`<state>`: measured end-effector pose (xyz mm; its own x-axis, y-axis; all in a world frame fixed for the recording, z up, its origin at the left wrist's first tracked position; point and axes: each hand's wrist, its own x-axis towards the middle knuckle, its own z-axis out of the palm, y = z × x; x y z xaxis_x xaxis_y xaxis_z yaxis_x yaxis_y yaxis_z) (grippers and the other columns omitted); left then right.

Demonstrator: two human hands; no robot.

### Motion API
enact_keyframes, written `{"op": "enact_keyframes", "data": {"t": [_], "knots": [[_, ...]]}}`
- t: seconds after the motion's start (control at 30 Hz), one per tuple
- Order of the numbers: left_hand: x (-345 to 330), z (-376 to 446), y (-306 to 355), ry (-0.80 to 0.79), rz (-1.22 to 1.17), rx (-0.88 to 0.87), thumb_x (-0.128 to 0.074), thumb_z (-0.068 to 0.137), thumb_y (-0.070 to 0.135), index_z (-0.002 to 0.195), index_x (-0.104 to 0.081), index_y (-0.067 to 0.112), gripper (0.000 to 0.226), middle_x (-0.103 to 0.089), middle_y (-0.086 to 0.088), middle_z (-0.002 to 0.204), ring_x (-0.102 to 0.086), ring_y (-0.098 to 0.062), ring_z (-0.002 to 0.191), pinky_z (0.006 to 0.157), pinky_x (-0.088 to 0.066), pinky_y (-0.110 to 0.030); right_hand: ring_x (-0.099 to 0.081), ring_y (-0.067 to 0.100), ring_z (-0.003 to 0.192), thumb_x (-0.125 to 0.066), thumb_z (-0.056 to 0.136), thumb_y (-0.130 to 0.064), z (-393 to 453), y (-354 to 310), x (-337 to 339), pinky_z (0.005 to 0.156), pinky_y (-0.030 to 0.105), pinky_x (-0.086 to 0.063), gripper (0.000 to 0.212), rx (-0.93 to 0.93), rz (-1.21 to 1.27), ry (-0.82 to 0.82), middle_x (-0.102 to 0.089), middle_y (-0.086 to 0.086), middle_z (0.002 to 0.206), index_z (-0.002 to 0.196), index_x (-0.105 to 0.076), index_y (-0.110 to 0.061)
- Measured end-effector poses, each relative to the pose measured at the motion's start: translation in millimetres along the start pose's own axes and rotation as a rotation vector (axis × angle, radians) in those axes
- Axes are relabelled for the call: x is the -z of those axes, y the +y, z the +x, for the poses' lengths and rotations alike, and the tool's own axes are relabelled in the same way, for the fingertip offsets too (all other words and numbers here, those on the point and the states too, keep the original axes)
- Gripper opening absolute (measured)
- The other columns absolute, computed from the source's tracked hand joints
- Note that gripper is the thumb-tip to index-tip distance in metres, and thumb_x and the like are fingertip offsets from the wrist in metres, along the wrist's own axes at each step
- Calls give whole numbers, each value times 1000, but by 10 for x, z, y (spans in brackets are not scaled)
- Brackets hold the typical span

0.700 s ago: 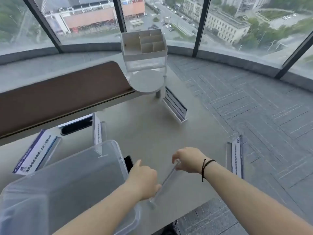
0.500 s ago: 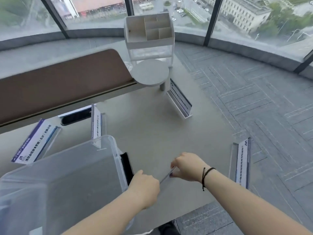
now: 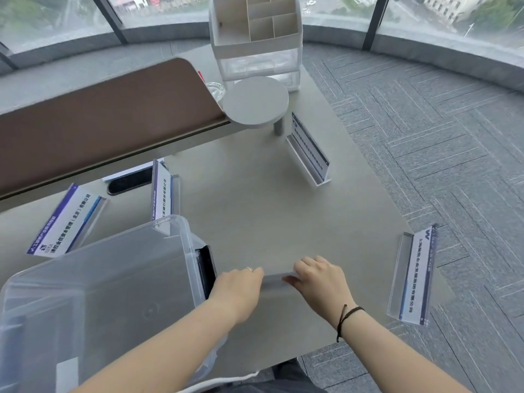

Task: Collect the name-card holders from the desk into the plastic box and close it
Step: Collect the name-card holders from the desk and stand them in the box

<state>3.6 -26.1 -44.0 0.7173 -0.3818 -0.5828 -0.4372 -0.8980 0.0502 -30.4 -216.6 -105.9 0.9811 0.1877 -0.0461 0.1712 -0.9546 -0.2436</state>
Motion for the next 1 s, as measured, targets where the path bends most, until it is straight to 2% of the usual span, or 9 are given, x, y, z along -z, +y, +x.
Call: {"op": "enact_keyframes", "data": {"t": [0.3, 0.4, 0.57, 0.63, 0.7, 0.77, 0.87, 0.93, 1.0], "knots": [[-44, 128, -52, 33, -61, 15, -36, 85, -6, 103, -49, 14, 30, -52, -8, 92, -51, -31, 82, 64, -34, -37, -52, 20, 49, -81, 65, -52, 11, -20, 40, 38, 24, -21, 47, -42, -8, -11, -51, -3, 53, 56, -47, -21], [-7, 117, -55, -2, -90, 21, -35, 86, -5, 95, -49, 15, 26, -51, -6, 87, -50, -31, 77, 63, -34, -36, -51, 20, 47, -82, 63, -52, 3, -42, 72, 39, 24, -19, 49, -69, -10, -30, -51, -3, 52, 54, -46, -21], [114, 72, 20, 5, -96, -30, -38, 99, 14, 99, -51, 17, 14, -62, -10, 101, -55, -34, 82, 64, -35, -37, -53, 25, 42, -83, 59, -54, -57, -32, 264, 46, 28, -23, 61, -103, -52, -38, -52, 0, 43, 51, -30, -24], [215, 16, 80, 32, -56, -85, -37, 102, 19, 101, -51, 18, 14, -62, -10, 102, -56, -33, 83, 65, -33, -36, -57, 26, 48, -77, 66, -57, -101, -29, 451, 50, 31, -26, 58, -103, -119, -68, -55, 1, 46, 53, -31, -24], [339, -50, 132, 71, -8, -142, -37, 101, 17, 97, -48, 22, 13, -62, -7, 102, -58, -33, 85, 66, -30, -36, -64, 26, 71, -57, 83, -60, -119, -62, 709, 60, 34, -29, 46, -108, -193, -135, -66, 0, 67, 62, -39, -24], [477, -115, 155, 126, 33, -200, -39, 100, 16, 90, -39, 29, 17, -62, -4, 101, -60, -32, 87, 67, -29, -36, -64, 25, 88, -42, 93, -55, -97, -160, 963, 66, 35, -30, 37, -82, -185, -229, -66, -1, 82, 72, -43, -25], [715, -245, 114, 212, 31, -263, -40, 101, 18, 86, -35, 30, 19, -59, 0, 91, -59, -30, 82, 63, -32, -36, -57, 27, 78, -36, 98, -46, -2, -374, 1319, 60, 33, -34, 31, -44, -106, -282, -52, -3, 73, 79, -46, -23], [890, -381, -8, 264, 25, -281, -39, 101, 21, 88, -42, 25, 14, -56, 2, 86, -59, -29, 78, 59, -35, -36, -58, 25, 78, -35, 98, -45, 81, -537, 1519, 58, 33, -38, 27, -6, -63, -246, -58, -5, 79, 93, -55, -28], [1065, -561, -201, 312, 24, -285, -39, 102, 25, 97, -51, 23, 13, -59, 2, 87, -58, -27, 76, 59, -37, -36, -61, 23, 82, -34, 97, -48, 156, -725, 1712, 60, 33, -41, 25, 61, -64, -186, -64, -6, 86, 104, -55, -35]]}}
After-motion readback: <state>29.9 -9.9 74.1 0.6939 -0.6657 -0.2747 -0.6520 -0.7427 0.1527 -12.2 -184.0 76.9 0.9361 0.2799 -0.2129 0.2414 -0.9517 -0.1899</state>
